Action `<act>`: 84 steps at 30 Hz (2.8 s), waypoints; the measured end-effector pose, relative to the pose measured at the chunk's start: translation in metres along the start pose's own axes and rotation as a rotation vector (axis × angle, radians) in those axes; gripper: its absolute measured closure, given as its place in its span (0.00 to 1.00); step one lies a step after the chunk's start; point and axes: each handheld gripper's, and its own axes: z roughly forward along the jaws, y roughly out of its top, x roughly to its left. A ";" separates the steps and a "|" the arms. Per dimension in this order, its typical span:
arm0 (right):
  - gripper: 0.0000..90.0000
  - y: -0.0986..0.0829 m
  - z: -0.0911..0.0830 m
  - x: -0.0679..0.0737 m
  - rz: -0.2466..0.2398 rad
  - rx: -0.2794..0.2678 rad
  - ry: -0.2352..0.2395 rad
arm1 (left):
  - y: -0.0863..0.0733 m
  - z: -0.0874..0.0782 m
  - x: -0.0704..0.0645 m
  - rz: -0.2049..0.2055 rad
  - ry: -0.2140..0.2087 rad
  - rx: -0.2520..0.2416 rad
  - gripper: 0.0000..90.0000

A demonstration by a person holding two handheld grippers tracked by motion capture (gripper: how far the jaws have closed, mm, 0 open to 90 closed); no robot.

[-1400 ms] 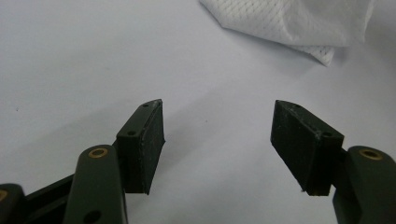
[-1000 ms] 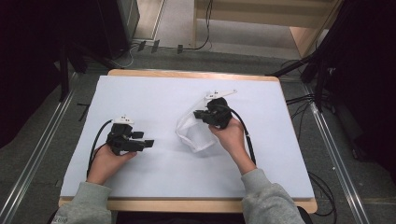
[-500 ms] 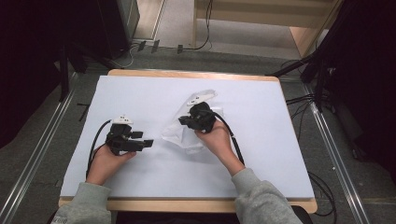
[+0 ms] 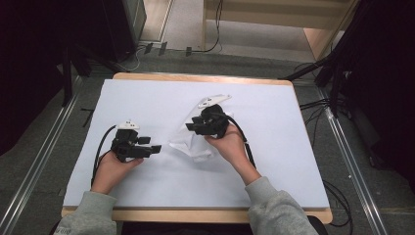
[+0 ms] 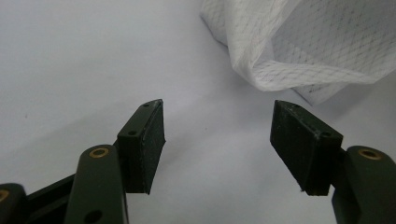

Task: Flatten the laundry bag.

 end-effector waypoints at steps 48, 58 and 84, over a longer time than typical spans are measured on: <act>0.66 -0.081 -0.068 -0.071 0.173 0.026 -0.191 | 0.053 0.053 0.002 -0.016 -0.120 0.016 0.99; 0.66 -0.078 -0.062 -0.071 0.161 0.026 -0.175 | 0.041 0.024 0.025 -0.104 -0.106 -0.038 0.99; 0.67 -0.067 -0.047 -0.069 0.149 0.036 -0.138 | 0.010 -0.018 0.079 -0.257 -0.013 -0.099 0.99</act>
